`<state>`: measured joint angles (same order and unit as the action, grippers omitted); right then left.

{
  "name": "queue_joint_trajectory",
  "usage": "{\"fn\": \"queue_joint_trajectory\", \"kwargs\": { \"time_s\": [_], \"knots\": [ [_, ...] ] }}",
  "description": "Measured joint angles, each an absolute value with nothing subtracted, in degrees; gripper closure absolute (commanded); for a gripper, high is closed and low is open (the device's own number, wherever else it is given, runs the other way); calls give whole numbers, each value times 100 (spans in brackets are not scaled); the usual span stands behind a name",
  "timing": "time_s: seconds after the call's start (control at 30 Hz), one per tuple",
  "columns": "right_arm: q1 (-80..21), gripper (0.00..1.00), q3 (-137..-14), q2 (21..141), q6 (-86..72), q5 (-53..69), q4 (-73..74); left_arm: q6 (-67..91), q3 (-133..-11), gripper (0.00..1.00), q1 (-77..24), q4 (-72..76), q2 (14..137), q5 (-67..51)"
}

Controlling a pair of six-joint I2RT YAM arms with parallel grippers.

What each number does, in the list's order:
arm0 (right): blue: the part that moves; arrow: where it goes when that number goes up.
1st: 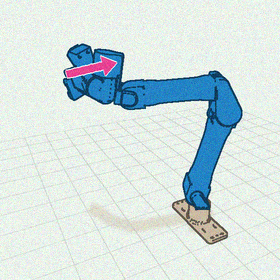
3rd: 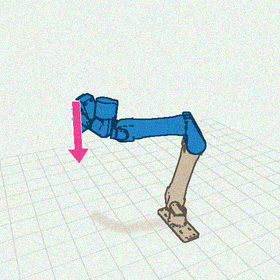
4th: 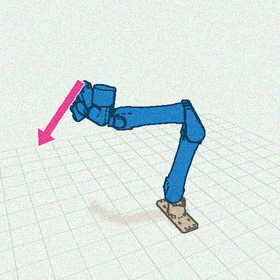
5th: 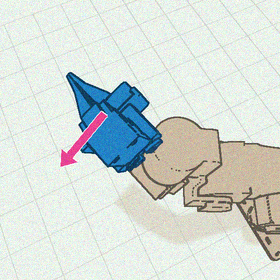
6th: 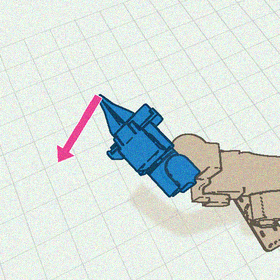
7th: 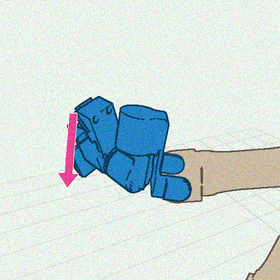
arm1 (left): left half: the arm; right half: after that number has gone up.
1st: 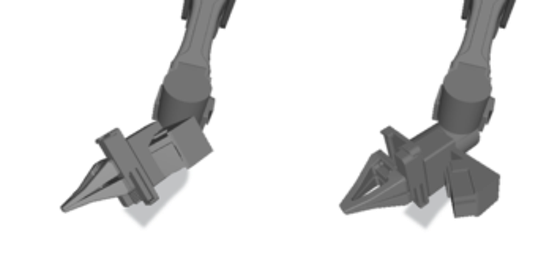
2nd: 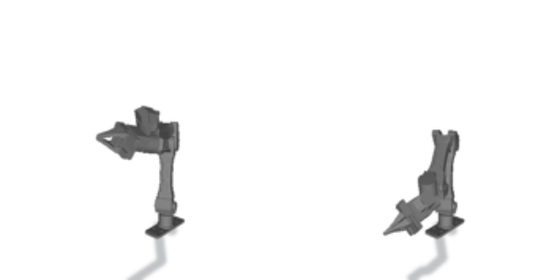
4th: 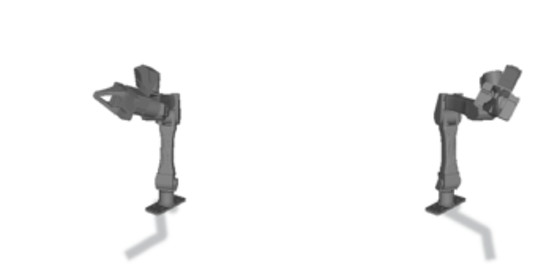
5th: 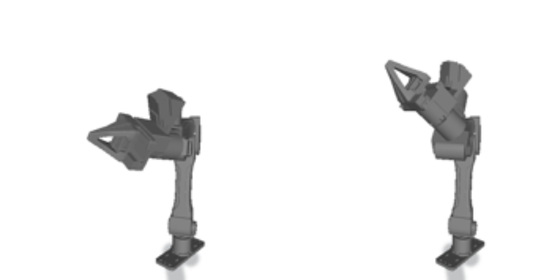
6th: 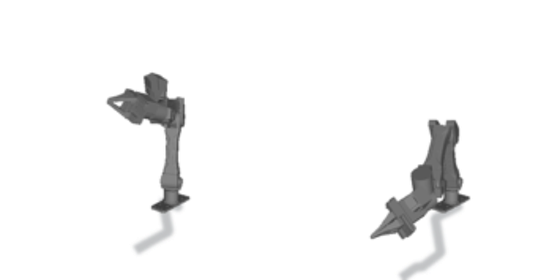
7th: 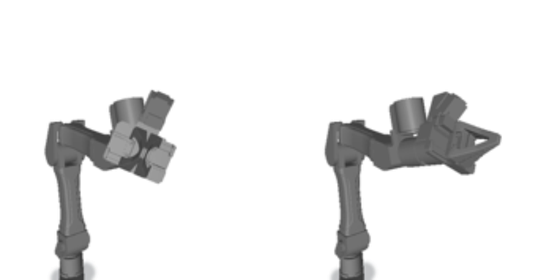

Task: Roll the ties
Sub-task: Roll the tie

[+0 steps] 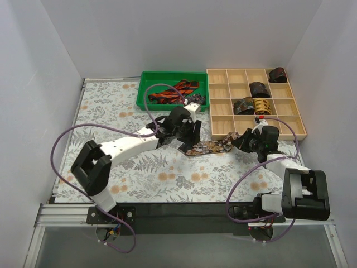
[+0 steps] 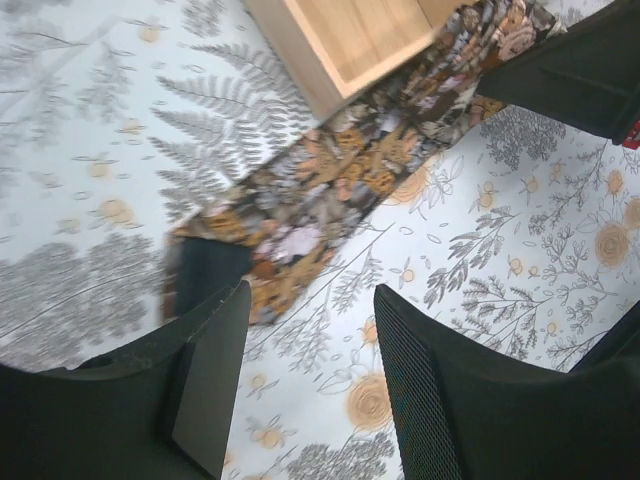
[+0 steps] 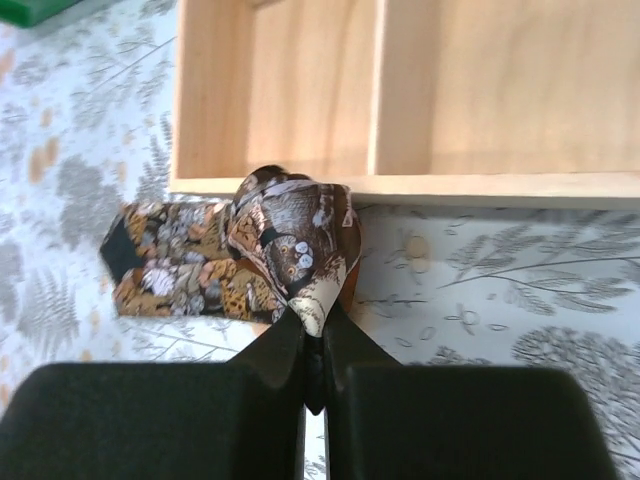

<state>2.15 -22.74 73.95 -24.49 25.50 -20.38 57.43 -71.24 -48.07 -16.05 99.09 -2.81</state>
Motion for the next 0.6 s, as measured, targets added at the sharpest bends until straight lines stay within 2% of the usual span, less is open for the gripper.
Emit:
{"fn": "queue_joint_trajectory", "kwargs": {
  "time_s": [0.07, 0.13, 0.17, 0.23, 0.27, 0.3, 0.37, 0.6],
  "knots": [
    [172, 90, -2475, 7295, -2261, 2206, -1514, 5627, -6886, 50, -4705, -1634, 9371, -78],
    [132, 82, -2606, 7258, -2154, 1957, -1199, 5548, -6702, 50, -4630, -1643, 9030, 84],
    [106, 72, -2661, 7258, -2104, 1868, -1079, 5516, -6604, 50, -4580, -1625, 8910, 158],
    [93, 64, -2731, 7279, -1997, 1741, -930, 5476, -6445, 50, -4521, -1632, 8816, 259],
    [95, 51, -2746, 7310, -1925, 1702, -888, 5459, -6381, 50, -4510, -1643, 8825, 268],
    [95, 44, -2757, 7347, -1887, 1671, -856, 5439, -6313, 50, -4510, -1643, 8858, 268],
    [95, 34, -2759, 7417, -1737, 1638, -797, 5424, -6204, 50, -4512, -1675, 8941, 228],
    [99, 34, -2764, 7417, -1428, 1664, -698, 5284, -6267, 49, -4519, -1667, 9332, -45]
  ]
}}
